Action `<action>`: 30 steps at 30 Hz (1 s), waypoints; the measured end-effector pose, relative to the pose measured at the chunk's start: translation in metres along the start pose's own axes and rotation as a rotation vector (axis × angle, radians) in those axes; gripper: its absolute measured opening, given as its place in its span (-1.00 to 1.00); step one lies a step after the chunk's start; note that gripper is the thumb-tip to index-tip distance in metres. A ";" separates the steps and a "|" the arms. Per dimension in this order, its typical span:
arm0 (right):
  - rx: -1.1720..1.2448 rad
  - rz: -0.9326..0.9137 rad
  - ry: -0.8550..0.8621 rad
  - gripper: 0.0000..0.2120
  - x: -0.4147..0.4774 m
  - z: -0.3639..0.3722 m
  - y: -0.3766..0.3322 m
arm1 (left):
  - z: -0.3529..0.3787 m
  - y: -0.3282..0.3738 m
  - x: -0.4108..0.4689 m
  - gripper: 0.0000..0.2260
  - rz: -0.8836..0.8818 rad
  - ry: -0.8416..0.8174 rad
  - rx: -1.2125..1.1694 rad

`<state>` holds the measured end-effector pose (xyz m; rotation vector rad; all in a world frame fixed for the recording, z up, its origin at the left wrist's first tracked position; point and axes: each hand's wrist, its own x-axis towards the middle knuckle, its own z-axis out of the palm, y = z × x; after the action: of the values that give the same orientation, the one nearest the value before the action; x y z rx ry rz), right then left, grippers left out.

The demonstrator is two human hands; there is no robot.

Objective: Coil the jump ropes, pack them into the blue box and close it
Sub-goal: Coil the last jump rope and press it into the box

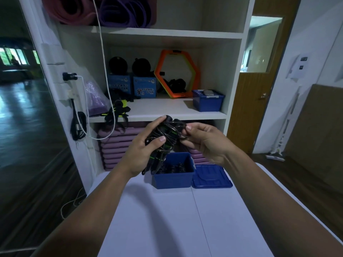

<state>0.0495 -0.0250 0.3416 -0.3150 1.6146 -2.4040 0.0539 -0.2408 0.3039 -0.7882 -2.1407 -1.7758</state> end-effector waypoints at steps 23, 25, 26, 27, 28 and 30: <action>-0.742 -0.354 0.427 -0.86 0.021 0.063 0.023 | -0.034 -0.014 -0.004 -0.66 -0.036 -0.077 -0.146; -0.708 -0.408 0.443 -0.88 0.021 0.065 0.031 | -0.038 -0.016 -0.002 -0.67 -0.046 -0.042 -0.231; -0.740 -0.446 0.449 -0.88 0.021 0.065 0.034 | -0.040 -0.017 -0.002 -0.68 -0.057 -0.024 -0.274; -0.796 -0.471 0.448 -0.89 0.019 0.064 0.038 | -0.043 -0.018 -0.003 -0.68 -0.069 -0.013 -0.306; -0.840 -0.475 0.437 -0.88 0.018 0.064 0.040 | -0.045 -0.019 -0.004 -0.69 -0.079 -0.011 -0.324; -0.859 -0.446 0.401 -0.88 0.016 0.065 0.042 | -0.050 -0.021 -0.006 -0.70 -0.093 -0.014 -0.339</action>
<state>0.0568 -0.1022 0.3269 -0.3696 2.9980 -1.9520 0.0400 -0.2930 0.2942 -0.7873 -1.9377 -2.2246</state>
